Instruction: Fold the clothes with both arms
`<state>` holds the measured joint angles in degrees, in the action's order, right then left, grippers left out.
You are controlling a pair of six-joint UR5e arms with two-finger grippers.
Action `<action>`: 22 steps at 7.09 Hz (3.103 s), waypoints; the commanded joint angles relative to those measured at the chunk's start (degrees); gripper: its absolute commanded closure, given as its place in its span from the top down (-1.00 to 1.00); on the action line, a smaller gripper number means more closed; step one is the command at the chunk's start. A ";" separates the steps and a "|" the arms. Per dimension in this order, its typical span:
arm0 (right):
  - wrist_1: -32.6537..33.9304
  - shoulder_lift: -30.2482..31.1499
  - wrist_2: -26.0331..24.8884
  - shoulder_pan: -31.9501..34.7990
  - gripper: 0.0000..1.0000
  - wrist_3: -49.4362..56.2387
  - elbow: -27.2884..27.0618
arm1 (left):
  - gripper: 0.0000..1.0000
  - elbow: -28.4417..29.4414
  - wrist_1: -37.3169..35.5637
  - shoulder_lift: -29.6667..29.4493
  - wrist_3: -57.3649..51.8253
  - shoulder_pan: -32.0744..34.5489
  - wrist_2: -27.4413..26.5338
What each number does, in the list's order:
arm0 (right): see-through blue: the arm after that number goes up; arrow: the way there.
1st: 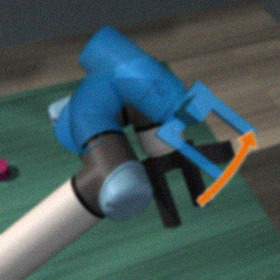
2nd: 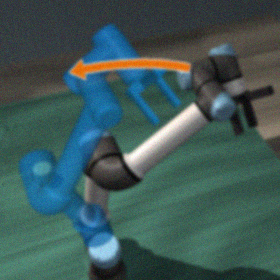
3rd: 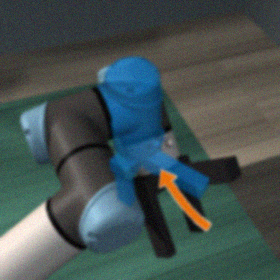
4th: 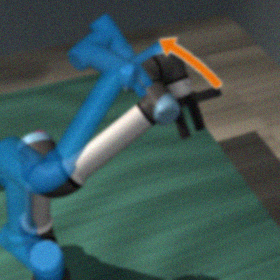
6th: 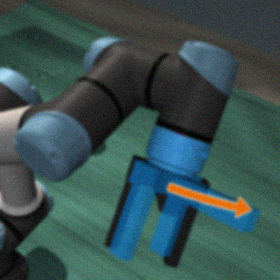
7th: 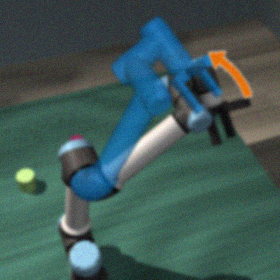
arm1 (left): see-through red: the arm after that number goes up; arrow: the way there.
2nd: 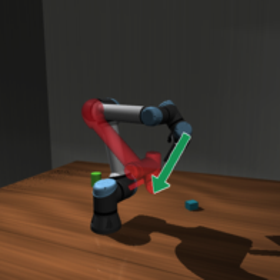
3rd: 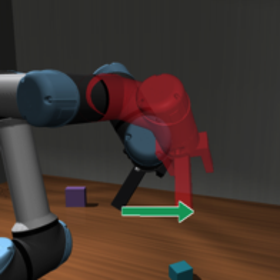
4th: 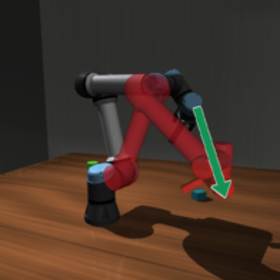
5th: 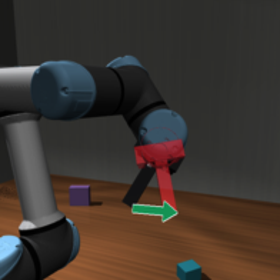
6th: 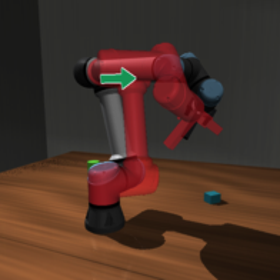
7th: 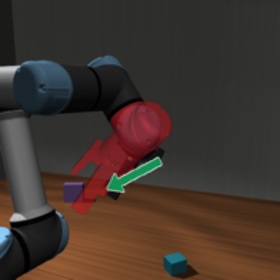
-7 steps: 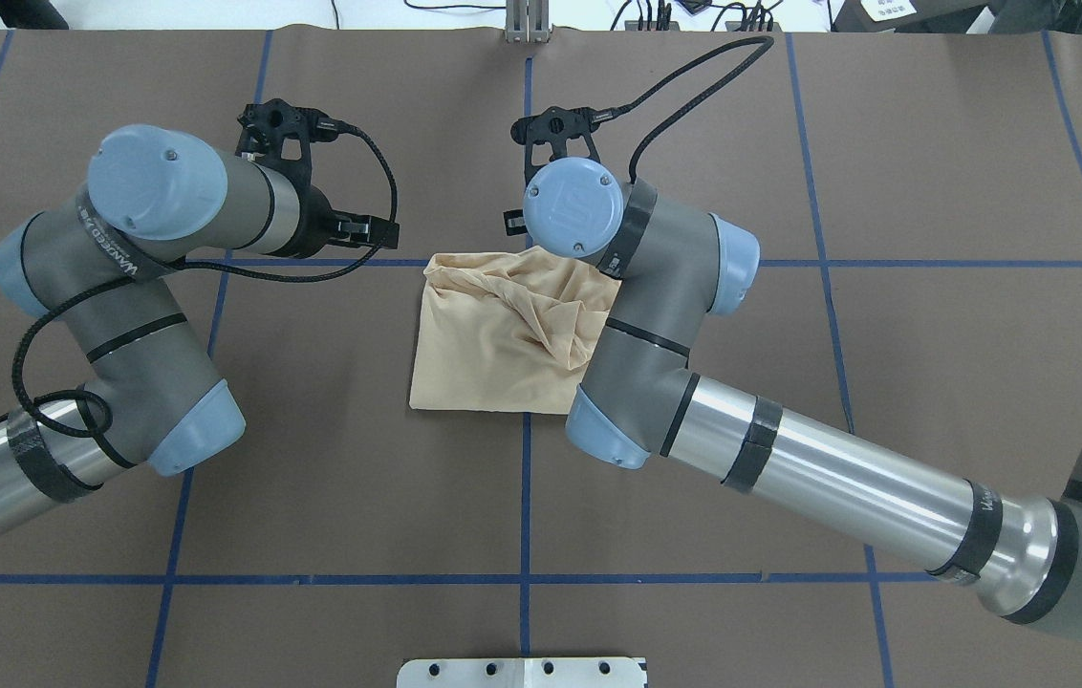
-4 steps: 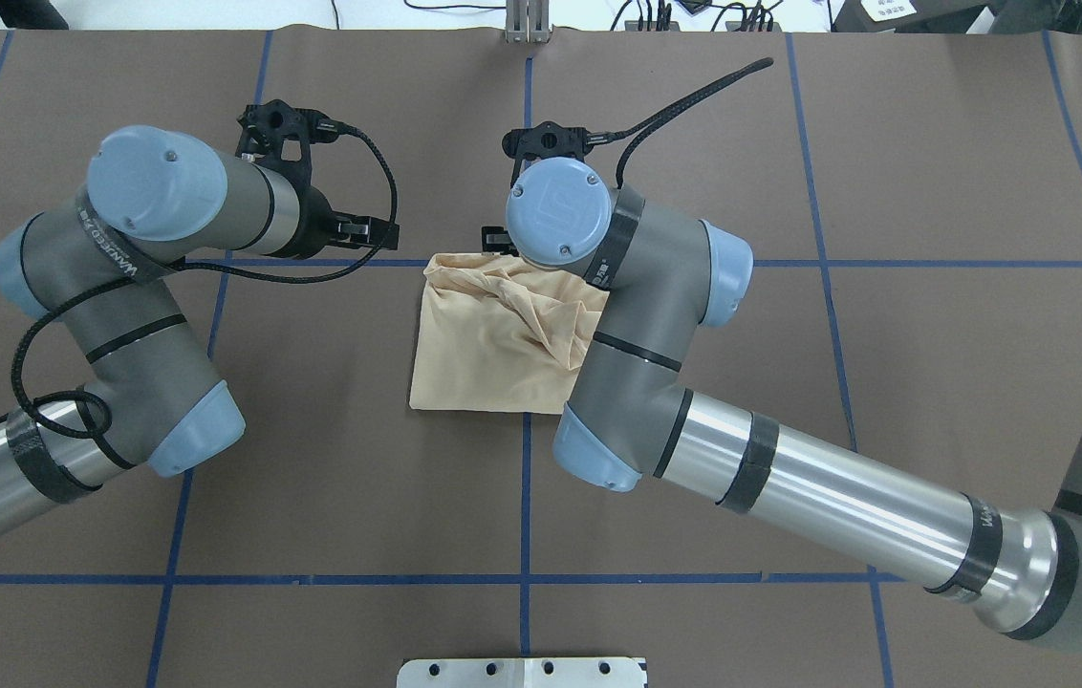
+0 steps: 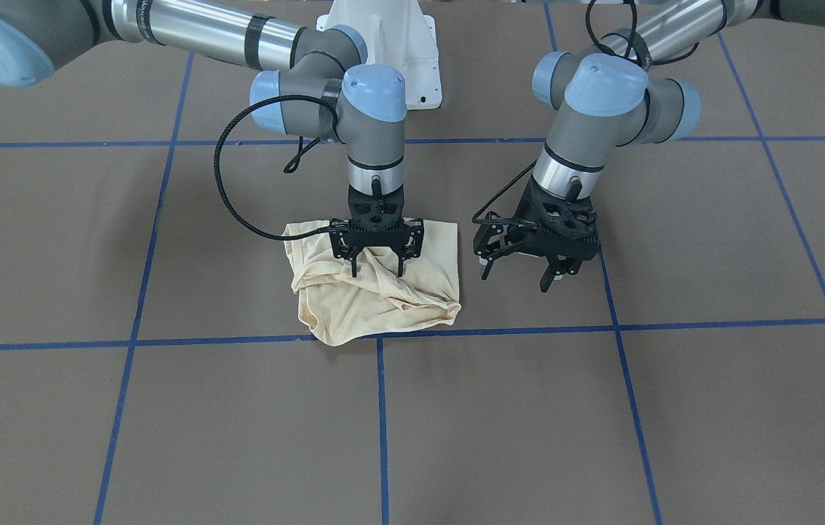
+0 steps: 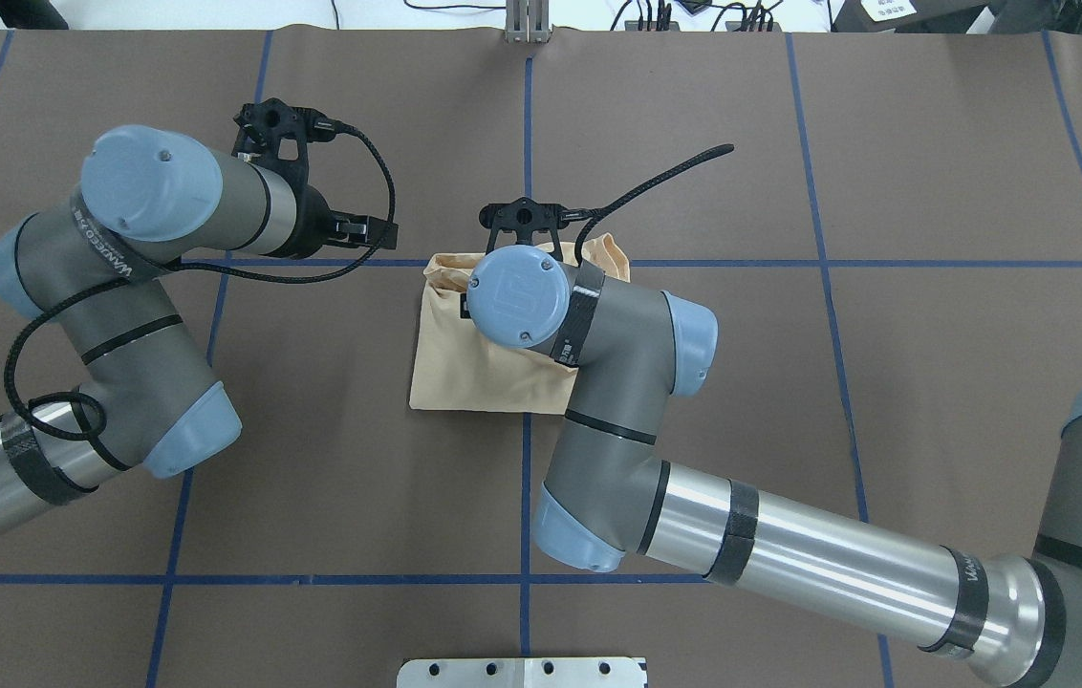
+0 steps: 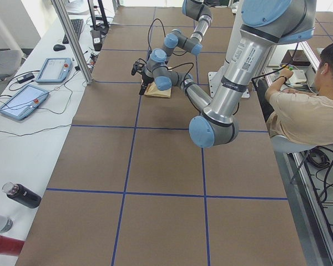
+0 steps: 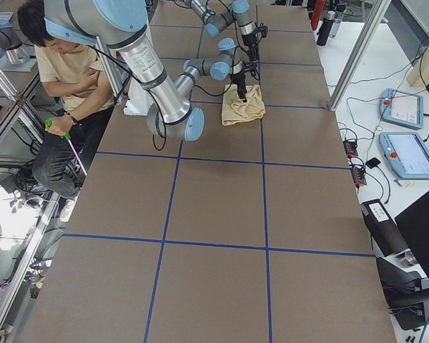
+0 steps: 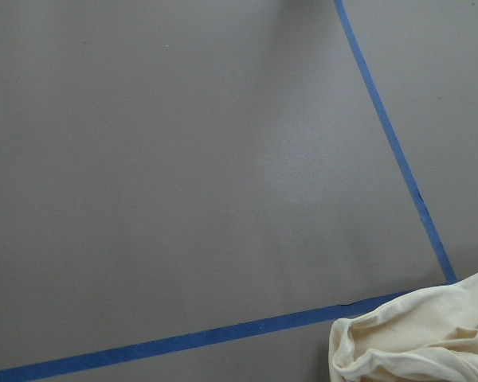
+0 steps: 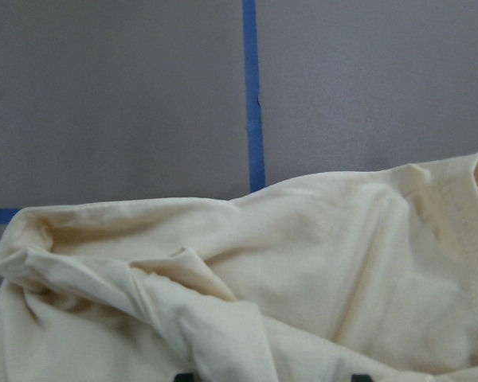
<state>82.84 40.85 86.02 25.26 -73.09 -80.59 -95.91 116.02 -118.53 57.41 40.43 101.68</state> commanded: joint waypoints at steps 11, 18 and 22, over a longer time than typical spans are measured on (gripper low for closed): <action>-5.82 -1.05 18.10 15.24 1.00 12.88 5.22 | 1.00 -2.95 -1.05 0.75 -0.36 0.70 2.45; -1.19 33.79 40.84 42.09 1.00 47.60 -17.75 | 1.00 -13.78 -9.58 21.39 -47.32 28.60 18.53; -0.93 58.06 46.78 62.69 1.00 77.45 -16.79 | 1.00 -12.99 -14.21 31.25 -50.73 41.63 21.62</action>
<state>81.77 92.10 132.44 83.01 -1.74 -97.58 -109.28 103.96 -89.61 7.03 78.44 122.64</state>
